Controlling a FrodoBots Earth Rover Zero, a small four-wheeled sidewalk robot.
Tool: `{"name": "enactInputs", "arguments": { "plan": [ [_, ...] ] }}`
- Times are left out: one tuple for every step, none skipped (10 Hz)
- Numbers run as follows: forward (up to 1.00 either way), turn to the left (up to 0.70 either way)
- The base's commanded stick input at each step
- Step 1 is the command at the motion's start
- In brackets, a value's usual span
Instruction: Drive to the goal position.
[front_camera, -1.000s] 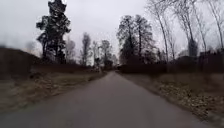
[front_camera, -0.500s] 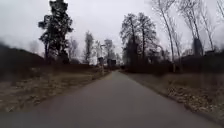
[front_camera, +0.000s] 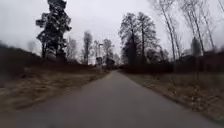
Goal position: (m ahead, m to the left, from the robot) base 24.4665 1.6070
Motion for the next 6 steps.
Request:
{"name": "enactInputs", "arguments": {
  "plan": [
    [1.0,0.07],
    [1.0,0.07],
    [1.0,0.06],
    [1.0,0.07],
    [1.0,0.07],
    [1.0,0.07]
  ]
}}
